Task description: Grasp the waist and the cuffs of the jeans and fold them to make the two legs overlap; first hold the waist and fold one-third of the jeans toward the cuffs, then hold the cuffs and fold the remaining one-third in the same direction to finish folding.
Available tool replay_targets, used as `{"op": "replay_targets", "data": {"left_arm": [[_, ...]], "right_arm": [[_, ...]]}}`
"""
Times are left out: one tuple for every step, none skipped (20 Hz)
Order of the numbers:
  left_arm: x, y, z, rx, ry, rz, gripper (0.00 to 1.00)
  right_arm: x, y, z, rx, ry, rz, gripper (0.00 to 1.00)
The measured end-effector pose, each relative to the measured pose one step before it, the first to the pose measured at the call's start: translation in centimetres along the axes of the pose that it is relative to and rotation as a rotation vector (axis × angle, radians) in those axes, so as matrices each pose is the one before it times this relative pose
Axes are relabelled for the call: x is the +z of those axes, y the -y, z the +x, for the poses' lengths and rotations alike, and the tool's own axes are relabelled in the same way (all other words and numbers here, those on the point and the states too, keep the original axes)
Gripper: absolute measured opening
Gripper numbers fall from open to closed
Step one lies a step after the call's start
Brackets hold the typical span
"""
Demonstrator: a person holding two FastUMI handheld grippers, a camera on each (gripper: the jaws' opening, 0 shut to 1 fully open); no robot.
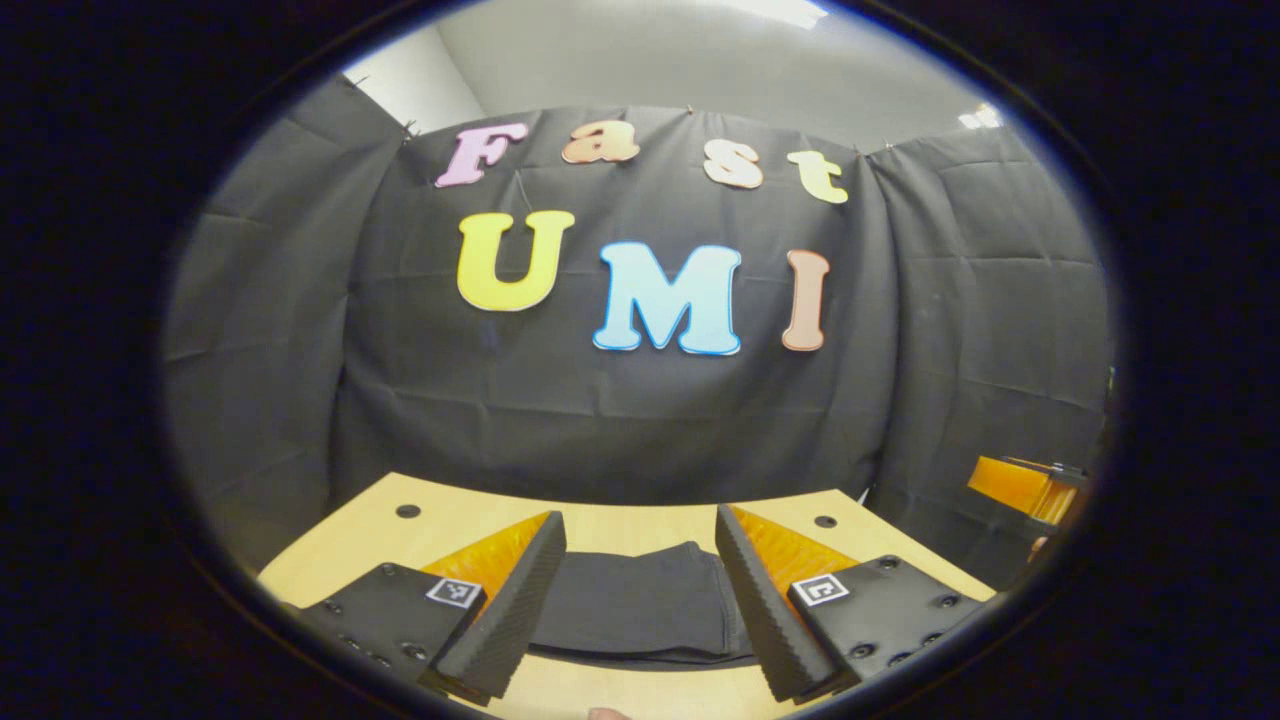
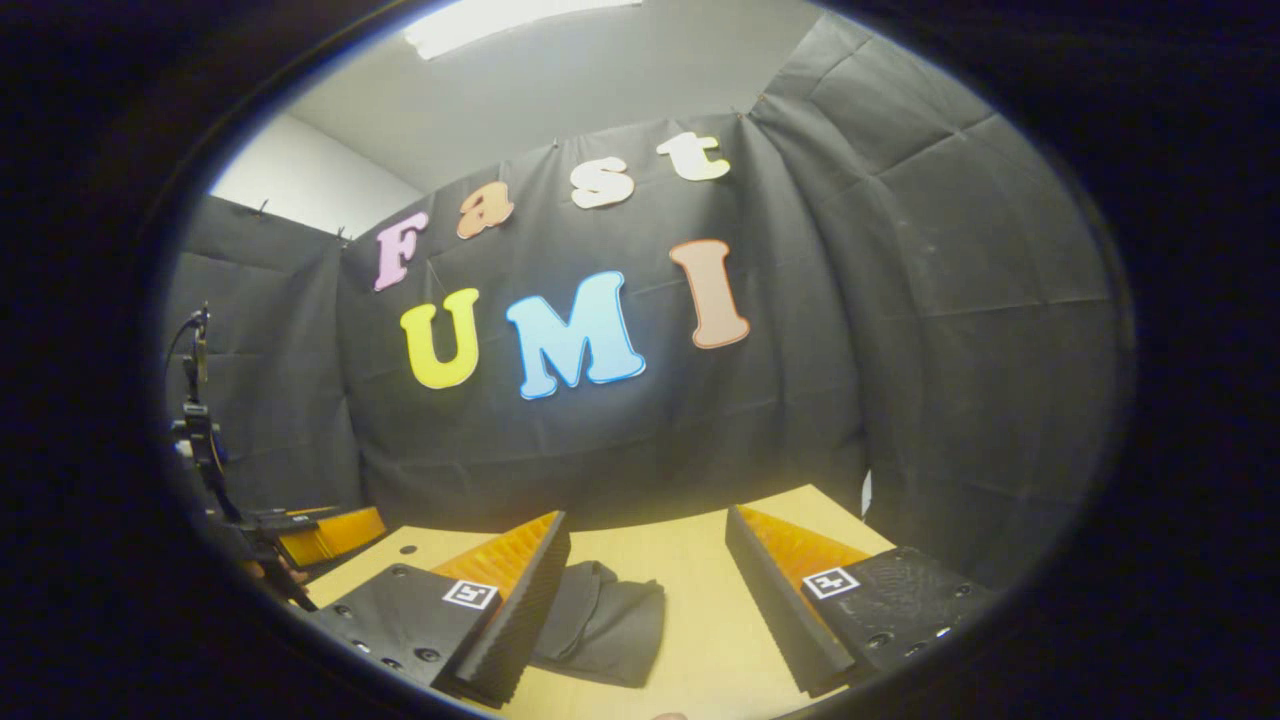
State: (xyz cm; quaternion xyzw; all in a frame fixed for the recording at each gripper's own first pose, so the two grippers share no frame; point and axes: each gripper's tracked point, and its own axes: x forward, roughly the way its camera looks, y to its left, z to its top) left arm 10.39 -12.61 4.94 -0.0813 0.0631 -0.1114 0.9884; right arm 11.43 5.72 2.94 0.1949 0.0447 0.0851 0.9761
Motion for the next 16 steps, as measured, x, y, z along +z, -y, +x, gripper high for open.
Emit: {"op": "replay_targets", "data": {"left_arm": [[0.193,0.087,-0.561,0.00461,-0.00368,0.00803,0.96],[0.272,-0.397,-0.348,0.01165,0.00725,0.00356,0.96],[0.375,-0.483,-0.284,0.00957,0.00405,-0.00381,0.96],[0.594,-0.324,-0.457,0.01138,0.01337,-0.00979,0.96],[0.854,-0.464,-0.738,0.01759,0.01637,-0.00256,0.96],[0.661,-0.554,-0.501,0.02253,0.01517,0.00519,0.96],[0.548,0.015,-0.453,0.01687,0.00684,0.00484,0.96],[0.316,0.019,-0.552,0.01024,0.01305,0.00137,0.96],[0.54,0.245,-0.504,0.01075,0.01454,-0.00062,0.96],[0.482,-0.012,-0.509,0.01052,0.01349,-0.0018,0.96],[0.282,-0.226,-0.455,0.01642,0.01061,-0.00192,0.96],[0.173,-0.091,-0.412,0.0172,0.00845,-0.00273,0.96],[0.273,0.174,-0.528,0.01385,0.01333,-0.00494,0.99],[0.335,0.282,-0.489,0.00871,0.0186,-0.00159,0.96],[0.288,0.238,-0.489,0.01075,0.01497,0.00405,0.94],[0.042,0.496,-0.471,0.00757,0.00558,0.00788,0.99]], "right_arm": [[0.089,0.315,-0.581,-0.004,0.00162,-0.01503,0.94],[0.153,0.464,-0.149,-0.00482,0.00013,-0.01325,0.94],[0.227,0.462,-0.235,-0.00411,0.00356,-0.01082,0.94],[0.083,0.698,-0.23,-0.00564,-0.0052,-0.00618,0.94],[0.338,0.444,-0.178,-0.0021,0.00022,-0.00093,0.94],[0.432,0.48,-0.138,-0.00123,0.00297,0.00002,0.94],[0.459,0.22,-0.1,0.00353,0.00496,0.00588,0.94],[0.666,0.334,-0.101,0.00255,0.01436,0.00675,0.94],[0.745,0.17,-0.177,0.00491,0.01918,0.00551,0.94],[0.545,0.083,-0.046,0.00406,0.01805,0.00022,0.94],[0.16,0.042,-0.735,-0.00142,0.00921,-0.00583,0.94],[-0.193,0.043,-1.129,0.00633,0.00492,-0.0066,0.94],[0.04,0.25,-0.873,0.00246,0.00975,-0.00763,0.94],[0.297,0.341,-0.589,-0.00026,0.01598,-0.00832,0.94],[0.305,0.5,-0.367,-0.00094,0.01948,-0.01486,0.94],[0.079,0.466,-0.322,-0.00202,0.01169,-0.01204,0.94]]}}
